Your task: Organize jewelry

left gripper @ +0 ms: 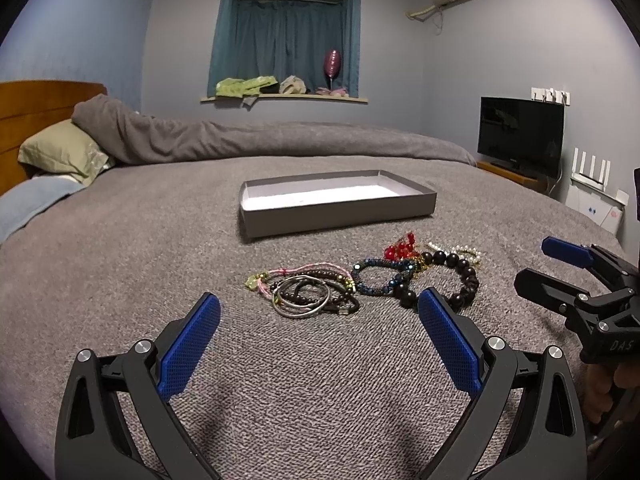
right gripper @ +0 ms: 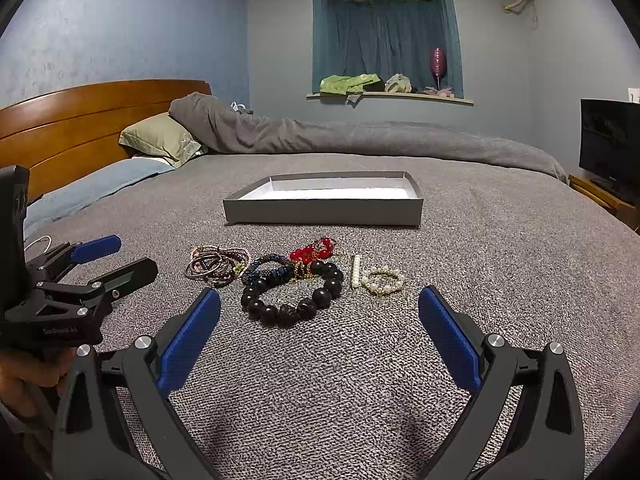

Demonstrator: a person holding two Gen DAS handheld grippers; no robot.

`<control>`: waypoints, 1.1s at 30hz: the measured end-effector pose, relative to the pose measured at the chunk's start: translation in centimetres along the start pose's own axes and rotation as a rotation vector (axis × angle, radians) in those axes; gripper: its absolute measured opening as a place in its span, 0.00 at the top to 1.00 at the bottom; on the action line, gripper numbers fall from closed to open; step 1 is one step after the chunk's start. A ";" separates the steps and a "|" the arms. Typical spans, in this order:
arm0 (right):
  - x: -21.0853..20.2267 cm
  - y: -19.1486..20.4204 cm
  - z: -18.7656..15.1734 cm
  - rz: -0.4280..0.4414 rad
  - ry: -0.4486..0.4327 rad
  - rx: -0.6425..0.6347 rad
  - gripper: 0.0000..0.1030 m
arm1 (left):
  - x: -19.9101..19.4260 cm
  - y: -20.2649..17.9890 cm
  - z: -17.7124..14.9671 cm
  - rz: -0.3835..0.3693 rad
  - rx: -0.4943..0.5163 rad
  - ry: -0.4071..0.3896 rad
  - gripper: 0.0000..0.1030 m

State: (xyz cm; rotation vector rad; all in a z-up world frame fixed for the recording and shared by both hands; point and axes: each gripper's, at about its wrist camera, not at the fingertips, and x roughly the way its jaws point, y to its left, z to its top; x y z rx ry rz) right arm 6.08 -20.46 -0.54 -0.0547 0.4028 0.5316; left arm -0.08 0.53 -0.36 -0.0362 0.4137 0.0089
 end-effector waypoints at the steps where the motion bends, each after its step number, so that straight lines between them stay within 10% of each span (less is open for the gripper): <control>1: 0.0 0.0 0.0 0.000 0.000 -0.001 0.05 | 0.0 0.0 0.0 0.000 -0.001 0.000 0.05; 33: 0.4 0.4 0.0 0.009 0.002 -0.013 0.05 | 0.1 -0.4 0.3 0.011 0.019 0.007 0.05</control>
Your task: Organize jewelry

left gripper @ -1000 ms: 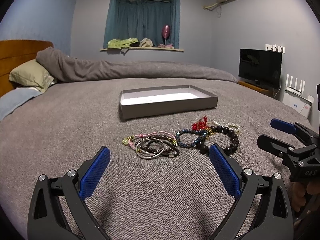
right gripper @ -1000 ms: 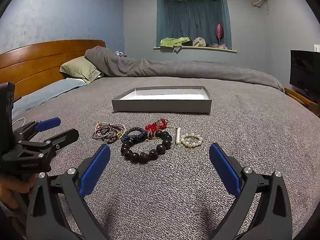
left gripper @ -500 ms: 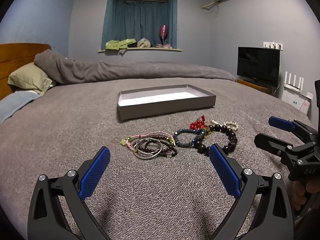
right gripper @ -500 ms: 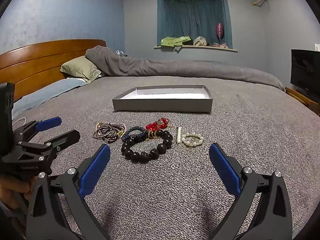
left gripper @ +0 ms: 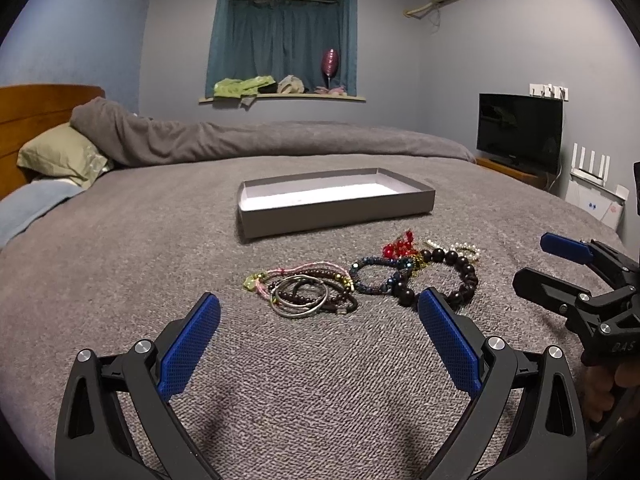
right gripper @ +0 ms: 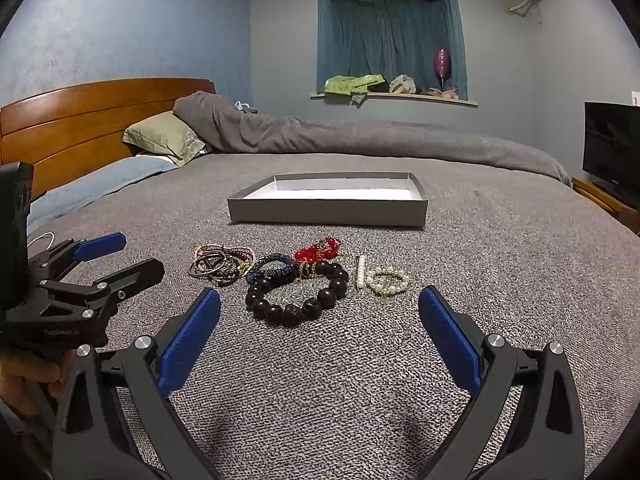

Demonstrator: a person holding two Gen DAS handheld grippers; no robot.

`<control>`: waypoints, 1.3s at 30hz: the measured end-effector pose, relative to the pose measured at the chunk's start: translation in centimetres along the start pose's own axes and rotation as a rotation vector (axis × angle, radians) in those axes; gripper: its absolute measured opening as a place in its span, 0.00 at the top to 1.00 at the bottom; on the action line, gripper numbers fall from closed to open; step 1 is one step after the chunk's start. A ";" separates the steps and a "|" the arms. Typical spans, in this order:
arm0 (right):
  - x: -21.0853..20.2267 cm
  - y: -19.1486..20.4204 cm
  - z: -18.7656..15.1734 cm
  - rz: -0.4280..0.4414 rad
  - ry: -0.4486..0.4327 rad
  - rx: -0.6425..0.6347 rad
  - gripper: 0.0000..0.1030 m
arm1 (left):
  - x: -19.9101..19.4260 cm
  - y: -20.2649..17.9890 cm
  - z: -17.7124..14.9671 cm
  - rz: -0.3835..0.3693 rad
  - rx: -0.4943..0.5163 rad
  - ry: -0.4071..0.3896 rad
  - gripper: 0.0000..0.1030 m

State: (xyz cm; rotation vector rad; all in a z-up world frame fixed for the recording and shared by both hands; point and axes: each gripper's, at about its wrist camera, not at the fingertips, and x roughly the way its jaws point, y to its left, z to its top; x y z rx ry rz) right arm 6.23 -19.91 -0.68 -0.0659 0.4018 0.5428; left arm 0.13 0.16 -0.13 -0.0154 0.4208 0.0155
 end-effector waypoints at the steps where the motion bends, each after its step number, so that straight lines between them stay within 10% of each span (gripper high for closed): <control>1: 0.0 0.0 0.0 0.001 0.001 0.001 0.05 | 0.1 0.0 0.0 0.002 0.002 0.002 0.05; 29: -0.6 0.1 0.1 -0.002 -0.014 0.003 0.05 | 0.7 1.8 0.0 -0.058 -0.093 0.048 0.05; 39: 0.6 -0.9 1.3 0.008 0.026 0.038 0.17 | 4.3 2.8 1.9 -0.107 -0.122 0.153 0.19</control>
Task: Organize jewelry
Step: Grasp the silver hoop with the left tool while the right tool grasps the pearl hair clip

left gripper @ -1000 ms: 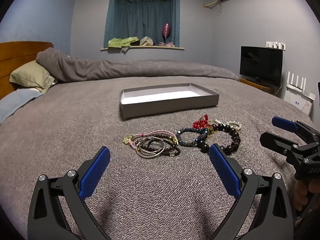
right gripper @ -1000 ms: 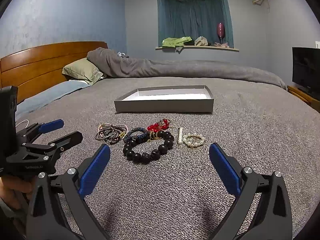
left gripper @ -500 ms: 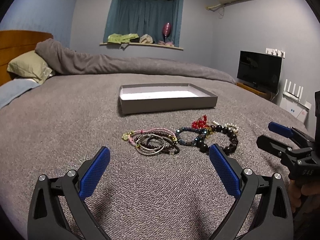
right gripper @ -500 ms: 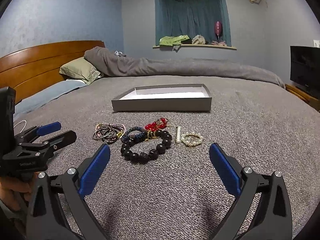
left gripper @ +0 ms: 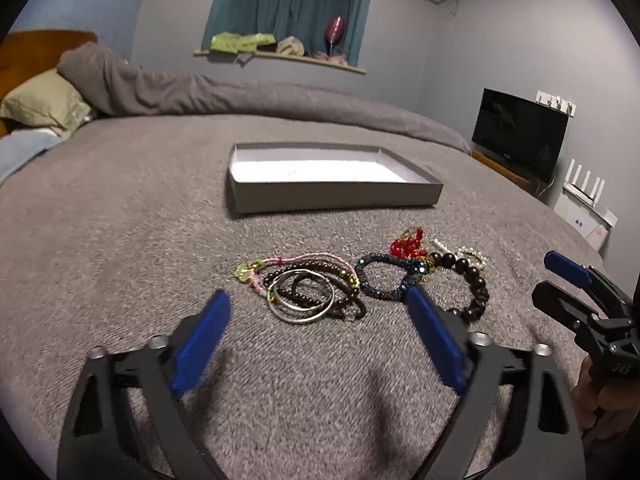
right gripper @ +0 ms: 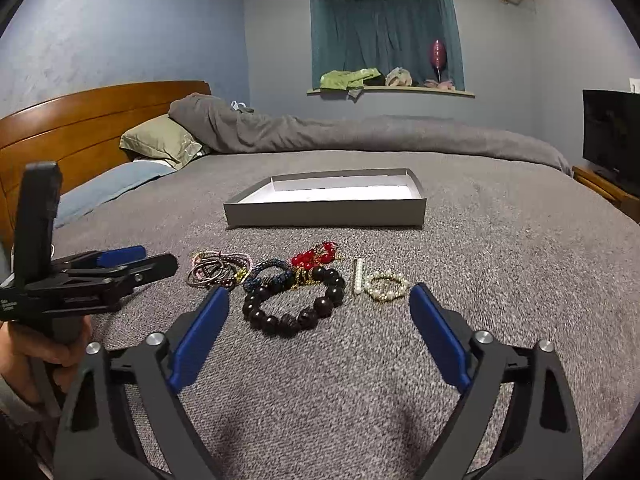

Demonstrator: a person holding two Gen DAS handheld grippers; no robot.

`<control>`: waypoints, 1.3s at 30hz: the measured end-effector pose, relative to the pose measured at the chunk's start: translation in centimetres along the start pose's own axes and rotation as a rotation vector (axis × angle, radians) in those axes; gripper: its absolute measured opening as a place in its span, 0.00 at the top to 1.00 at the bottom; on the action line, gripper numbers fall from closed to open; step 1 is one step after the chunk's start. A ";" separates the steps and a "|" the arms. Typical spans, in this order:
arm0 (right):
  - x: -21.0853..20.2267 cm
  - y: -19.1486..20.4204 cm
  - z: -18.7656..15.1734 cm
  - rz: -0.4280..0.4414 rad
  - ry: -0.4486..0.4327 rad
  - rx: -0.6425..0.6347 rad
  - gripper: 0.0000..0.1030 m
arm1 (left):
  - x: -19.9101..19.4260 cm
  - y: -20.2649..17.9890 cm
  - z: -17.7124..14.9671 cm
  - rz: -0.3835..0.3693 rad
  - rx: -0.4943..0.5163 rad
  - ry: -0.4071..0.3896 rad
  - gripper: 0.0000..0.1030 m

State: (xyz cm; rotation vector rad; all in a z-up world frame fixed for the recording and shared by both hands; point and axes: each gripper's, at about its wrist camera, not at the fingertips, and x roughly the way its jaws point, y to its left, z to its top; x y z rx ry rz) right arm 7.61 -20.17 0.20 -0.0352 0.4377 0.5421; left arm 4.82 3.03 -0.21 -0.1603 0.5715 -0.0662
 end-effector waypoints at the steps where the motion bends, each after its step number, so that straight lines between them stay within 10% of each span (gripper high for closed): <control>1: 0.3 -0.2 0.3 0.000 0.013 -0.002 0.17 | 0.7 -0.1 0.3 -0.001 0.007 0.018 0.22; 14: 3.1 -4.1 1.8 -0.006 0.121 0.015 0.20 | 6.4 0.3 1.4 0.088 0.086 0.190 0.51; 22: 3.3 -4.6 2.1 0.019 0.102 0.049 0.20 | 6.3 0.6 1.0 0.063 0.071 0.186 0.49; 25: 3.1 -4.0 2.3 0.032 0.091 0.045 0.20 | 5.8 1.3 0.5 0.030 0.037 0.169 0.31; 39: 3.5 -2.3 2.7 0.039 0.082 -0.002 0.18 | 4.5 1.4 0.2 0.005 0.030 0.134 0.50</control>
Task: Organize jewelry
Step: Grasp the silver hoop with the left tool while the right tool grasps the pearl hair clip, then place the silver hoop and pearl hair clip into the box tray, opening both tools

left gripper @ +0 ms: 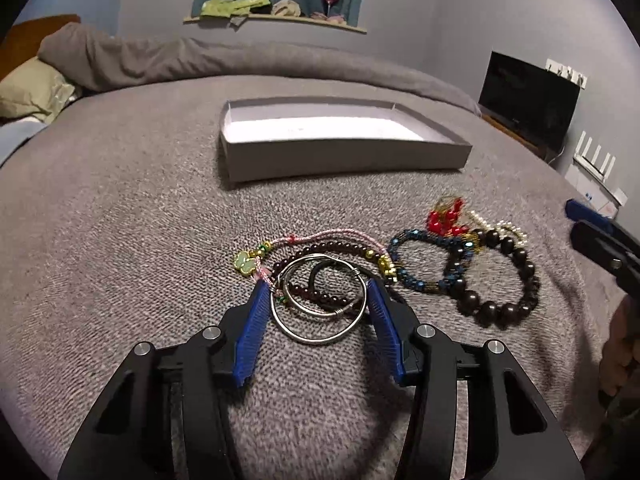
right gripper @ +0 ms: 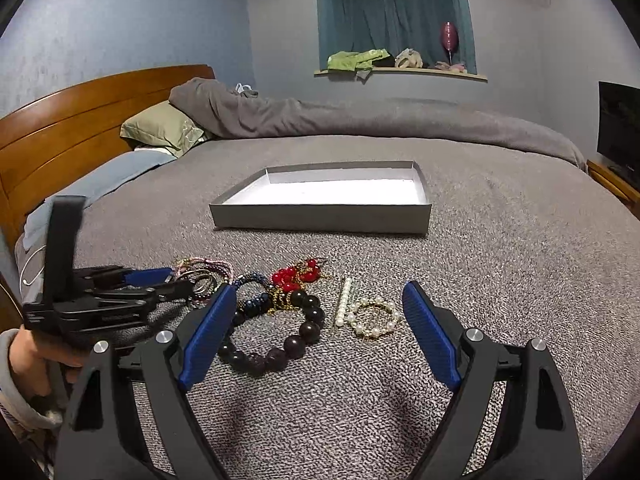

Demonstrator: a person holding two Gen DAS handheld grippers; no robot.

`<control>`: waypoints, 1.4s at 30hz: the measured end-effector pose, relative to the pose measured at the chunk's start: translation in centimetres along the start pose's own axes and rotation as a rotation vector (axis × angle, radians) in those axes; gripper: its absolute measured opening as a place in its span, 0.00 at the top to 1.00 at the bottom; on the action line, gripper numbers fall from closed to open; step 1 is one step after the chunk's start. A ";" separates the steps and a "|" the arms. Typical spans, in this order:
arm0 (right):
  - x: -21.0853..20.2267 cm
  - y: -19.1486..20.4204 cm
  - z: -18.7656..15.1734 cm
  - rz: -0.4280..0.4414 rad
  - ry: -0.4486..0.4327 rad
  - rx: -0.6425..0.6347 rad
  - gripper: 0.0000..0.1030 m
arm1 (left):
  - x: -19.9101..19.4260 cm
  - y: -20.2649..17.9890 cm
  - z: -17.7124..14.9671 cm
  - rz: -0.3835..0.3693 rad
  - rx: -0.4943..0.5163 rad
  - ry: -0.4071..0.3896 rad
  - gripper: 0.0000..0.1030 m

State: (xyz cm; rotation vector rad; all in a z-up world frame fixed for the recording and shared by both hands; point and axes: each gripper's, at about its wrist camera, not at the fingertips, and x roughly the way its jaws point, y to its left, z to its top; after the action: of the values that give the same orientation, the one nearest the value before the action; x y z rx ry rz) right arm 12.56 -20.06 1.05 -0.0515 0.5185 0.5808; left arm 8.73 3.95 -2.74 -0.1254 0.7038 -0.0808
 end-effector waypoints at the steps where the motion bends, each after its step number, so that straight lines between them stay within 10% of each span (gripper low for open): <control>1: 0.2 -0.1 0.0 -0.002 0.007 -0.001 0.18 | -0.5 -0.2 0.0 -0.005 0.005 -0.010 0.50; 27: 6.2 -3.7 -1.5 -0.086 0.236 -0.004 0.50 | -1.7 1.0 0.7 -0.066 -0.028 -0.042 0.50; 42: 6.2 -4.1 1.6 -0.076 0.151 -0.002 0.63 | -1.0 2.5 4.2 -0.027 0.014 -0.084 0.50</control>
State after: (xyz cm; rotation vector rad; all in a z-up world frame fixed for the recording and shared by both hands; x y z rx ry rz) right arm 19.83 -20.01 -0.94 -0.1172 0.6597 0.5056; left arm 10.77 6.92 0.67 -0.1239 0.6176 -0.1063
